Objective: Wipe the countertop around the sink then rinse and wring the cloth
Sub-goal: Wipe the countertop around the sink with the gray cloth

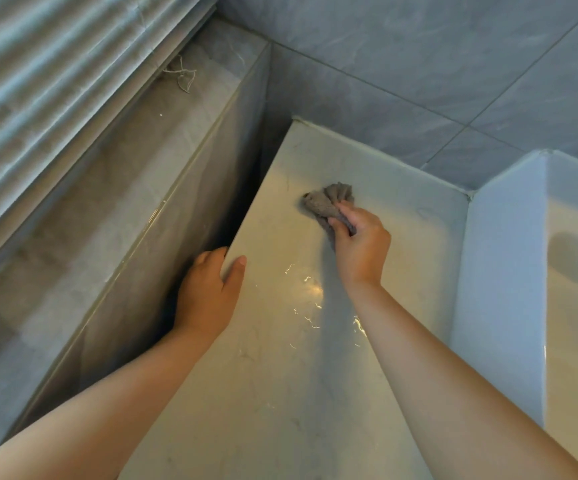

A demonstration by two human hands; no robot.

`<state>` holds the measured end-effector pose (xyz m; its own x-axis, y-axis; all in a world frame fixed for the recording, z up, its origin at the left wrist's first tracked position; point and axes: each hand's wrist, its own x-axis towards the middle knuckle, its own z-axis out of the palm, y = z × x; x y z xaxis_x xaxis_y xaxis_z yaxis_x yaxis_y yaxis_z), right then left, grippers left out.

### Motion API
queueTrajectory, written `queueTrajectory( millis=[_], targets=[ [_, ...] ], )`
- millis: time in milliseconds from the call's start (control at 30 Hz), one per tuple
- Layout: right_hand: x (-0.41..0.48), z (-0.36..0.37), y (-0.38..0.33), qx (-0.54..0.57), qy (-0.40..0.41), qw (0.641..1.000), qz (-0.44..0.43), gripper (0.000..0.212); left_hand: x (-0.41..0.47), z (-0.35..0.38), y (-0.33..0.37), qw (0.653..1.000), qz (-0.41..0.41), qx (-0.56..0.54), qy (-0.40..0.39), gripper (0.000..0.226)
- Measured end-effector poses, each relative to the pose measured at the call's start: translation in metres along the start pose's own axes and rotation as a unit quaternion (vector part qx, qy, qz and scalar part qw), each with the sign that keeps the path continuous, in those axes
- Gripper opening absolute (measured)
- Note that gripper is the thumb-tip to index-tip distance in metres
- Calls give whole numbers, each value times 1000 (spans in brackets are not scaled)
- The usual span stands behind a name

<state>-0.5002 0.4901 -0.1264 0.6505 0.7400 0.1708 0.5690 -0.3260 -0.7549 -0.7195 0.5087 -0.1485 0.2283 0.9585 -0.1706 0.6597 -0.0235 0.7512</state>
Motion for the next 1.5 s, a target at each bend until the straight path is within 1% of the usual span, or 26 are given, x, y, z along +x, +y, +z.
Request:
queueTrajectory(
  millis=[100, 200, 267, 300, 367, 400, 467, 533, 600, 767, 933, 1100, 1200, 1267, 1333, 1367, 1433, 1500],
  targets=[
    [-25, 4, -7, 3, -17, 999, -47, 31, -10, -7, -6, 999, -19, -46, -11, 40],
    [-47, 2, -15, 23, -54, 997, -58, 32, -28, -14, -20, 999, -36, -29, -22, 49],
    [-59, -2, -22, 32, -98, 993, -59, 32, -38, -16, -24, 999, -44, -13, -26, 49],
    [-63, -6, -26, 38, -128, 990, -50, 32, -41, -17, -25, 999, -43, -10, -25, 48],
    [-65, -15, -33, 61, -187, 980, 3, 30, -43, -18, -23, 999, -35, -7, -22, 44],
    [-61, -19, -36, 76, -194, 977, 36, 29, -43, -18, -22, 999, -28, -4, -21, 42],
    [-47, -24, -40, 100, -153, 981, 68, 29, -43, -18, -20, 1000, -22, 1, -17, 36],
    [-27, -23, -45, 90, -106, 989, 41, 30, -42, -17, -19, 1000, -25, 0, -11, 33],
    [-6, -12, -51, 63, -86, 994, 3, 29, -43, -17, -19, 1000, -25, 1, -11, 33],
    [36, 31, -49, -4, -94, 994, -59, 25, -42, -16, -20, 1000, -27, -7, -13, 34],
    [27, 56, -49, 10, -105, 991, -77, 29, -42, -17, -19, 999, -30, -1, -21, 36],
    [-2, 56, -54, -6, -173, 977, -126, 29, -42, -17, -18, 1000, -20, 8, -14, 37],
    [-26, 49, -61, 4, -233, 962, -144, 28, -43, -17, -20, 1000, -18, 9, -15, 44],
    [-33, 39, -66, 17, -291, 948, -128, 27, -43, -18, -20, 1000, -23, 4, -19, 43],
    [-31, 26, -70, 45, -330, 940, -79, 26, -43, -17, -20, 999, -28, -6, -24, 37],
    [-26, 21, -73, 68, -317, 944, -57, 25, -43, -18, -20, 999, -29, -15, -22, 35],
    [-8, 18, -77, 92, -242, 965, -40, 25, -46, -21, -24, 999, -26, -39, -12, 31],
    [16, 22, -79, 63, -168, 983, -48, 24, -53, -26, -31, 999, -28, -46, -4, 32]
  ],
)
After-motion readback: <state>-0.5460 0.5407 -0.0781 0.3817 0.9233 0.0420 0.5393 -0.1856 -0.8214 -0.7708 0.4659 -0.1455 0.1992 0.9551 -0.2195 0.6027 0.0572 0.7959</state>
